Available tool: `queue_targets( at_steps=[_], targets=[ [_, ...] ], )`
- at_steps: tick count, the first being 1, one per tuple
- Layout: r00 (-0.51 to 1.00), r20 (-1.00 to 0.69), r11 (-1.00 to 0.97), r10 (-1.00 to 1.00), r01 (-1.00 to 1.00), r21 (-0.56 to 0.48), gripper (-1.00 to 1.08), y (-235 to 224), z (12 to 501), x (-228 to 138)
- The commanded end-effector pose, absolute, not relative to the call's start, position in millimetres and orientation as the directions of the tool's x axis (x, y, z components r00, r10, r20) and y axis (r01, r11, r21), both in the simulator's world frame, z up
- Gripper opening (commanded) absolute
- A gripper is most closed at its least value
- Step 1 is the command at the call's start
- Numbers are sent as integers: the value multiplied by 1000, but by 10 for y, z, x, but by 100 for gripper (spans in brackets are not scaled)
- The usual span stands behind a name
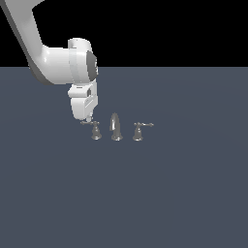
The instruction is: Turn on the faucet by rotating a designated handle.
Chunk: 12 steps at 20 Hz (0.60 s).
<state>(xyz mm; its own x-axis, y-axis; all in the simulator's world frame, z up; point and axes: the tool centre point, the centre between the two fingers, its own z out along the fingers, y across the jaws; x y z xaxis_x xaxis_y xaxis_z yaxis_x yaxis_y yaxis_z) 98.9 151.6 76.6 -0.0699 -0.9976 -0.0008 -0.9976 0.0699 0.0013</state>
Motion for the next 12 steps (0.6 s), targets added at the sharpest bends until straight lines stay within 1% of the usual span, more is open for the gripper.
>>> queue_targets(
  at_steps=[1,12],
  targets=[
    [-72,0,72,-997,-997,0,-100,1514,766,993],
    [-71,0,71,-997,-997,0,-100,1677,766,712]
  ],
)
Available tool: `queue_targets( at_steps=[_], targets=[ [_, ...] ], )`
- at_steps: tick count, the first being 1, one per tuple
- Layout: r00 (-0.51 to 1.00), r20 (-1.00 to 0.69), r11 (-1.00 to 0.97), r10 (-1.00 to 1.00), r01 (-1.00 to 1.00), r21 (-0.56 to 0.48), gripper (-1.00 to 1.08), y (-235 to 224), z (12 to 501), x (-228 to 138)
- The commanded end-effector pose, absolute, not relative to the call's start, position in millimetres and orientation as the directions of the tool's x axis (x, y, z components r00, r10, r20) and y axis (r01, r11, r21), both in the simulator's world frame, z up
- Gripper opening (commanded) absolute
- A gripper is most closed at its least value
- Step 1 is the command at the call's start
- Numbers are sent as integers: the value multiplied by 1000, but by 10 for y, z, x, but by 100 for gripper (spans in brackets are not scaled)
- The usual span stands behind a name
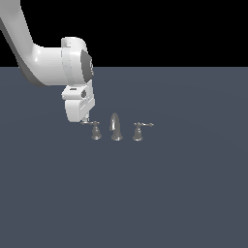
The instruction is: Turn on the faucet by rotating a designated handle.
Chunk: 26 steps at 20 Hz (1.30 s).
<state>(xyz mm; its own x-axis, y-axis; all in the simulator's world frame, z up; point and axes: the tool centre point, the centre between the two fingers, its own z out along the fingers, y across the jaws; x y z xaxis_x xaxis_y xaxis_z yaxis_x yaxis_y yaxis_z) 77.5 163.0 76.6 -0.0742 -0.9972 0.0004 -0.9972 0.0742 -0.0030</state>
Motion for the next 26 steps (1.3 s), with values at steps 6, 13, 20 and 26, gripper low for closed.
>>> queue_targets(
  at_steps=[6,13,20,26],
  targets=[
    [-81,5,81,-997,-997,-8,-100,1635,768,665],
    [-77,3,77,-997,-997,-4,-100,1629,766,466],
    [-73,1,73,-997,-997,-1,-100,1621,766,260],
    [-79,8,79,-997,-997,-16,-100,1477,766,265]
  ],
)
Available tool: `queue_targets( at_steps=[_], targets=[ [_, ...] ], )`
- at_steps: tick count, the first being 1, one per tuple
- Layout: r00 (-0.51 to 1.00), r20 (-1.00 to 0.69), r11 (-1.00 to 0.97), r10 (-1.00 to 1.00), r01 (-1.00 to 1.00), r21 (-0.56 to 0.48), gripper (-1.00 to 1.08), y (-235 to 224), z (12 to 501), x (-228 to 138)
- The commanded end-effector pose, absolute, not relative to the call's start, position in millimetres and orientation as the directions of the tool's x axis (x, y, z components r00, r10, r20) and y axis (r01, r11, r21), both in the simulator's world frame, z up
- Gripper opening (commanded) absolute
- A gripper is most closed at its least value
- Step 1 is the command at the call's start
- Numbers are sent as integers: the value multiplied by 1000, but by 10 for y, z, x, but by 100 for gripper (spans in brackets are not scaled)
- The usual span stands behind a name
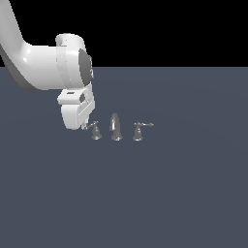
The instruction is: Turn on the faucet by rotating a designated handle.
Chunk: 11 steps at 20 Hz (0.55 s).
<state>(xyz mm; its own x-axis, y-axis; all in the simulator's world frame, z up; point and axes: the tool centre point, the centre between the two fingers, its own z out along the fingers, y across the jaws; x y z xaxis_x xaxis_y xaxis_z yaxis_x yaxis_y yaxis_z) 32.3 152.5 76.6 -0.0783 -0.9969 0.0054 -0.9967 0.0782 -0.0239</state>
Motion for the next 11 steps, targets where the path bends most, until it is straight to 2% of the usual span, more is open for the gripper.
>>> queue_targets(
  at_steps=[1,11],
  targets=[
    [-79,7,79,-997,-997,-15,-100,1455,766,238],
    [-72,1,72,-997,-997,-1,-100,1247,766,-9]
  ],
)
